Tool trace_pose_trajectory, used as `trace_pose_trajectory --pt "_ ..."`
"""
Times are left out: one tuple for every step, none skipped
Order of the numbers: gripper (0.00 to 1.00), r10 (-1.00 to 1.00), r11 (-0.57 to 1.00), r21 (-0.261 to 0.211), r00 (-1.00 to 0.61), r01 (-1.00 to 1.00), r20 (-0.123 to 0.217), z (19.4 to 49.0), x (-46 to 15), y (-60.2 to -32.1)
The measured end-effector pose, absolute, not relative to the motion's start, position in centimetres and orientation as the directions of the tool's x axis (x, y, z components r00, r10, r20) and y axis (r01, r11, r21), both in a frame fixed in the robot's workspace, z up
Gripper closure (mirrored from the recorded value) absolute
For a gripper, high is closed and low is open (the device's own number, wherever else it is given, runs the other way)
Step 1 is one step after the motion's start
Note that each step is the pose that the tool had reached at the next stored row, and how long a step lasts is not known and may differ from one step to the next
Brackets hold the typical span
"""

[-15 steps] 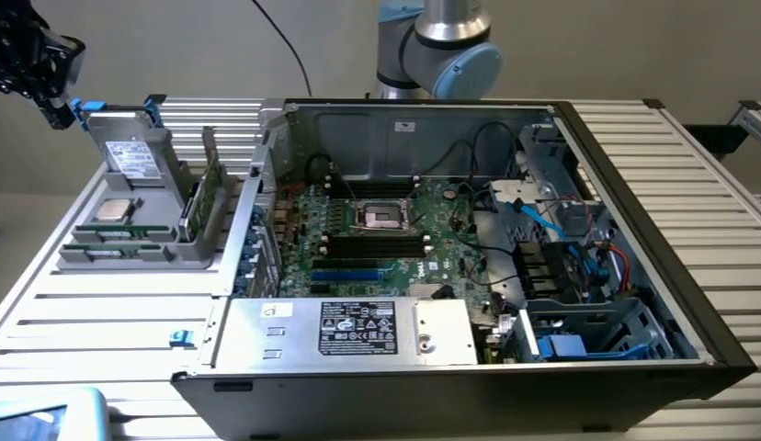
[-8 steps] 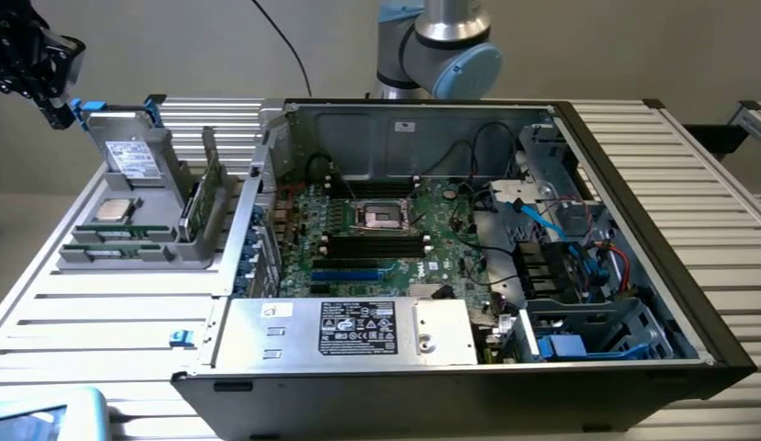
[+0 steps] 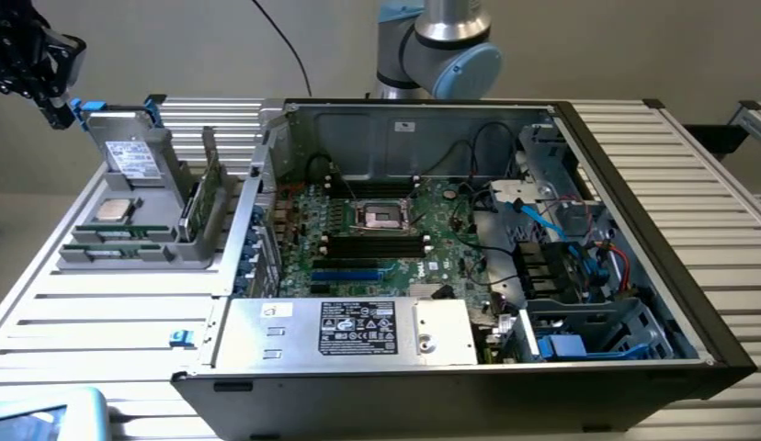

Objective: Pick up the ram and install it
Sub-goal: 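Pick up the ram and move it above insertion slot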

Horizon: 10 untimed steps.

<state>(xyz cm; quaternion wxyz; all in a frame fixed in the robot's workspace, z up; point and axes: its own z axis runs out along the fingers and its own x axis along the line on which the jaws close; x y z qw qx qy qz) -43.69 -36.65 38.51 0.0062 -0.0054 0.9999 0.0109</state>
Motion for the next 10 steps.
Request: trace_pose_trajectory --pt "0.89 -0.03 0.999 0.022 -0.999 -0.03 -0.013 38.51 -43.68 -36.65" --pt "0.89 -0.048 0.999 0.022 -0.999 -0.048 -0.013 38.51 -43.68 -36.65" --pt "0.89 -0.066 0.998 0.022 -0.998 -0.066 -0.013 38.51 -43.68 -36.65" --pt "0.89 -0.084 0.996 0.022 -0.996 -0.084 -0.013 38.51 -43.68 -36.65" --pt "0.89 -0.102 0.995 0.022 -0.995 -0.102 -0.013 38.51 -43.68 -36.65" --pt "0.89 -0.12 0.993 0.022 -0.993 -0.12 -0.013 38.51 -43.68 -36.65" --pt "0.89 -0.137 0.99 0.022 -0.99 -0.138 -0.013 38.5 -43.68 -36.65" --pt "0.89 -0.157 0.987 0.022 -0.988 -0.157 -0.013 38.5 -43.68 -36.65" --pt "0.89 -0.174 0.984 0.022 -0.985 -0.174 -0.013 38.5 -43.68 -36.65" --pt "0.89 -0.192 0.981 0.022 -0.981 -0.192 -0.013 38.49 -43.68 -36.65"
